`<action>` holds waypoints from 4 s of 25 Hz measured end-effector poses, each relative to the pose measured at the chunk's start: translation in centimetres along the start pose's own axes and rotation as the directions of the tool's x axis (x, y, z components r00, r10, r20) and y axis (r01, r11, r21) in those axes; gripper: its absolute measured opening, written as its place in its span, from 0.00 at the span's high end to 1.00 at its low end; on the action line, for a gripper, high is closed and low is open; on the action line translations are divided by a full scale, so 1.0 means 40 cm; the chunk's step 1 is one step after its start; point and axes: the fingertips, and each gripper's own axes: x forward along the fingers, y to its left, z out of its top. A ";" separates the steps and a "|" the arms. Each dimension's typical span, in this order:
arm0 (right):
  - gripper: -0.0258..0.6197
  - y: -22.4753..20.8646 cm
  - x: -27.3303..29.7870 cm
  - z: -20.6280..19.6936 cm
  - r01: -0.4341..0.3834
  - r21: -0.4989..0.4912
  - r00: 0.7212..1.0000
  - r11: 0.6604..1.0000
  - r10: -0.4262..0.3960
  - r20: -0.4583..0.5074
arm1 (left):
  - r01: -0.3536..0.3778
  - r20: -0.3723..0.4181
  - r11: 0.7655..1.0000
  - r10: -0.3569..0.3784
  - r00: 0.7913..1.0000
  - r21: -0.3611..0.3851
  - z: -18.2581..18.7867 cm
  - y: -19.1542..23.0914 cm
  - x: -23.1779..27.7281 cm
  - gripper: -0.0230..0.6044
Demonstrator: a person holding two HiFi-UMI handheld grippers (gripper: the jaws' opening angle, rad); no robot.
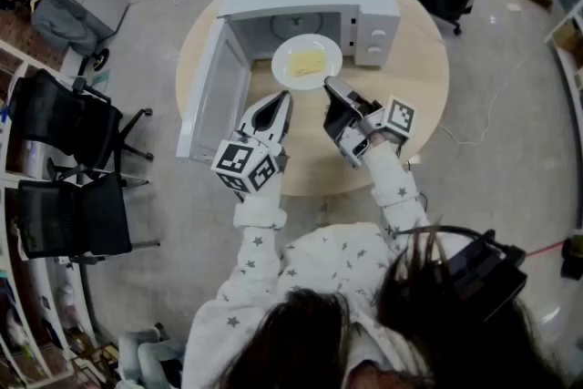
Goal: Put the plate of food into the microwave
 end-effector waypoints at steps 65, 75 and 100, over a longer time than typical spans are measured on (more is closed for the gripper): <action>0.92 -0.502 0.308 0.290 0.532 0.014 0.838 0.846 -0.529 0.137 | 0.128 -0.186 0.974 -0.163 0.969 -0.186 -0.249 0.362 0.384 0.97; 0.85 -0.506 0.302 0.274 0.563 0.011 0.820 0.827 -0.560 0.116 | 0.135 -0.187 0.973 -0.170 0.968 -0.185 -0.249 0.355 0.381 0.97; 0.95 -0.159 0.192 0.135 0.149 0.052 0.988 0.987 -0.147 -0.043 | 0.103 -0.081 0.981 -0.118 0.990 -0.164 -0.110 0.198 0.267 0.97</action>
